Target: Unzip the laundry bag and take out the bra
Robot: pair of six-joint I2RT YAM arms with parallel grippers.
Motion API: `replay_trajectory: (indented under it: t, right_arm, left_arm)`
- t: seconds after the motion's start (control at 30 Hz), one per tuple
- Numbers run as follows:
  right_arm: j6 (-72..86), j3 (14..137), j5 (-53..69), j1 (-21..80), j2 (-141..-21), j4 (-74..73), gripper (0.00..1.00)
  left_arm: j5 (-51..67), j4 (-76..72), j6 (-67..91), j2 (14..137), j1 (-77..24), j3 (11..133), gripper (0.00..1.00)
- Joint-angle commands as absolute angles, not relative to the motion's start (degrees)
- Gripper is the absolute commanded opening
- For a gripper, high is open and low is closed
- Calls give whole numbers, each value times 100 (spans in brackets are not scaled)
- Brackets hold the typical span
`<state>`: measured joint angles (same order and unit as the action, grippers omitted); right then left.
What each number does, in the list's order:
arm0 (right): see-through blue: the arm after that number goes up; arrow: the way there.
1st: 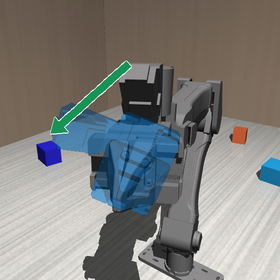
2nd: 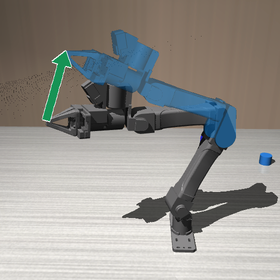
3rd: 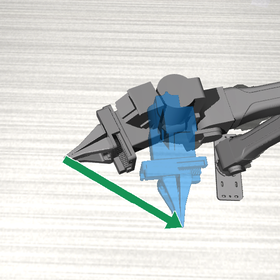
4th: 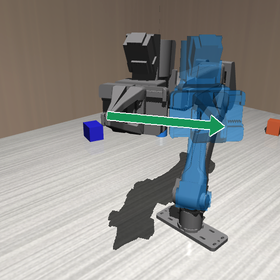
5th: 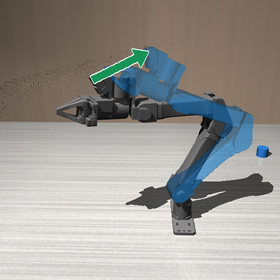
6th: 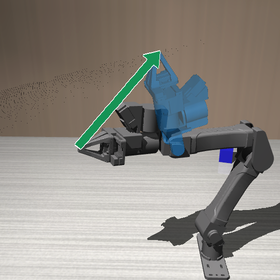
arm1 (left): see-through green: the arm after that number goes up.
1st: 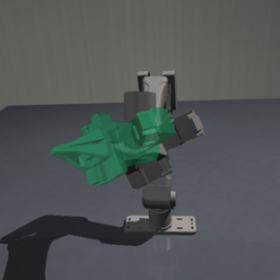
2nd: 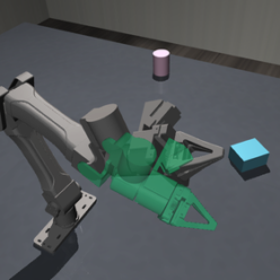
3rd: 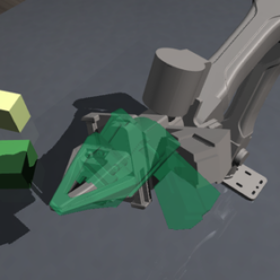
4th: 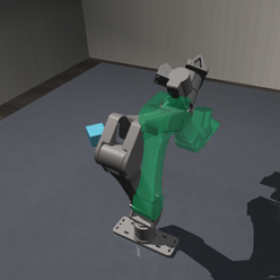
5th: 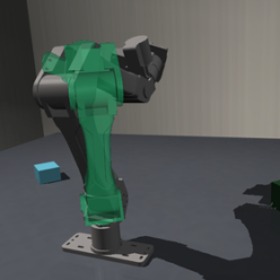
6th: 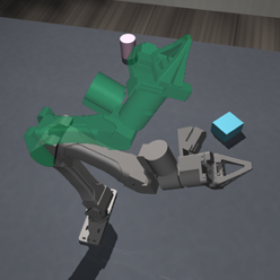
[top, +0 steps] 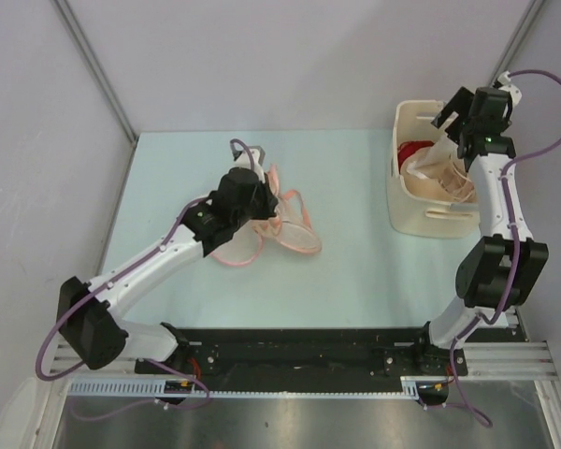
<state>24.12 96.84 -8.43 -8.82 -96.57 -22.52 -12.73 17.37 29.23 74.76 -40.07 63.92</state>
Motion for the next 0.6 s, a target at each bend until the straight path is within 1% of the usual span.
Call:
replay_trajectory:
  t: [0.0, 0.03, 0.07, 0.1, 0.17, 0.2, 0.27, 0.3, 0.37, 0.4, 0.43, 0.5, 0.57]
  right_arm:
    - [2224, 9476, -1133, -888, -8695, -2636, 100]
    - [2224, 9362, -1142, -879, -8510, -2689, 100]
    - [2215, 9065, -1134, -809, -8186, -2776, 99]
    - [2119, 8914, -1195, -739, -7983, -2812, 100]
    - [1996, 8432, -1388, -441, -7648, -2927, 100]
    - [1821, 8307, -1676, -22, -7325, -2970, 99]
    - [1732, 8183, -1932, 542, -7103, -3312, 99]
    - [1671, 8087, -2090, 1084, -6962, -3435, 100]
    - [1582, 8025, -2354, 1649, -6865, -3874, 100]
    - [1599, 7920, -2686, 1905, -6795, -4015, 100]
    - [1661, 7832, -2846, 2421, -6742, -4252, 100]
    - [1827, 7526, -3127, 2793, -6654, -4420, 100]
    - [2151, 7322, -3147, 3251, -6487, -4596, 100]
  left_arm:
    - [-1046, 1757, 2611, 7813, -3955, 7153, 28]
    - [-1029, 1801, 2593, 7866, -3955, 7215, 63]
    - [-1054, 1854, 2558, 7866, -3938, 7294, 79]
    - [-1055, 1881, 2540, 7875, -3920, 7338, 98]
    - [-1002, 1986, 2488, 7805, -3824, 7417, 100]
    - [-958, 2021, 2470, 7770, -3788, 7435, 100]
    - [-897, 2126, 2417, 7595, -3666, 7453, 100]
    - [-862, 2170, 2391, 7507, -3622, 7444, 100]
    - [-791, 2285, 2338, 7218, -3490, 7375, 100]
    - [-730, 2320, 2320, 7103, -3446, 7339, 100]
    - [-712, 2390, 2312, 6997, -3393, 7287, 100]
    - [-694, 2461, 2268, 6637, -3270, 7146, 100]
    - [-712, 2584, 2215, 6391, -3173, 6962, 100]
